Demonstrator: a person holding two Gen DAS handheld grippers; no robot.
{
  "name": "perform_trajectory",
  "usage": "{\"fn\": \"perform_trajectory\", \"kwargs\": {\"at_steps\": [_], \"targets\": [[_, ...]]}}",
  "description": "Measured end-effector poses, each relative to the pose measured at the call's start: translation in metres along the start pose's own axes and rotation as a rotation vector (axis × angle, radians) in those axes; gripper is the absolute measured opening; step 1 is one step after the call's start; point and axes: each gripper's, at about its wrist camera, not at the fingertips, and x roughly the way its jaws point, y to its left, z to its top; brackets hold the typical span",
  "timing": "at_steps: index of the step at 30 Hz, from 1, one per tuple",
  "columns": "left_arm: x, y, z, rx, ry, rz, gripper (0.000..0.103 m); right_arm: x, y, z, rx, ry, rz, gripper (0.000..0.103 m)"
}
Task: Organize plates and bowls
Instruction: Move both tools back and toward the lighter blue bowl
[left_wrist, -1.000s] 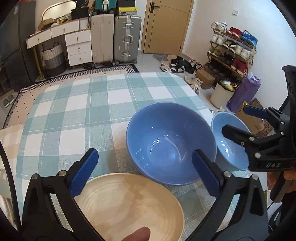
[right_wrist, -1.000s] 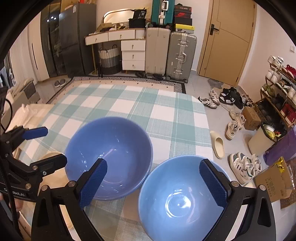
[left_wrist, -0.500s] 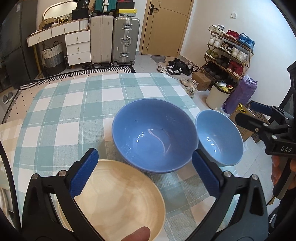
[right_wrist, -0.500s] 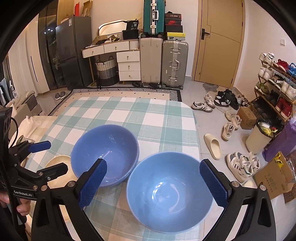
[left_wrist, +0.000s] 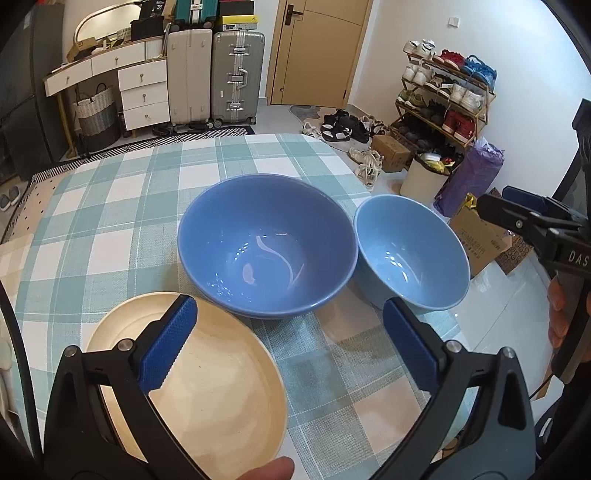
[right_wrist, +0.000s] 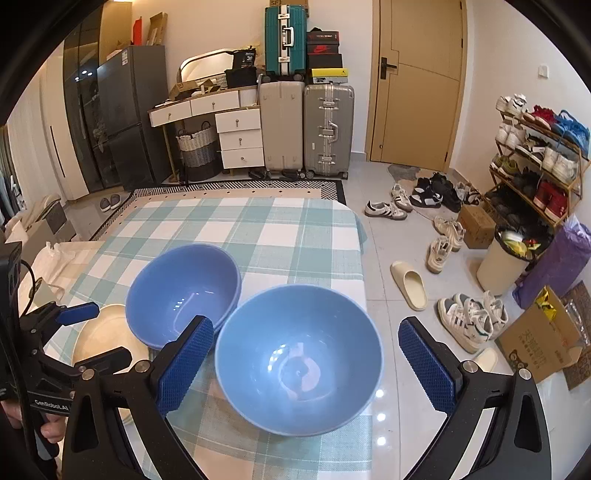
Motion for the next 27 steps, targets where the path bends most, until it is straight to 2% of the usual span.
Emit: {"fn": "perform_trajectory", "kwargs": {"at_steps": [13,27], "targets": [[0.018,-0.032,-0.004,0.006,0.021,-0.090,0.098,0.018,-0.033,-0.013,0.048,0.036,-0.023,0.102],[0.054,-0.062,-0.003,0.008,0.049,-0.102,0.091,0.051,-0.066,-0.029,0.088,0.086,-0.026,0.102]]}}
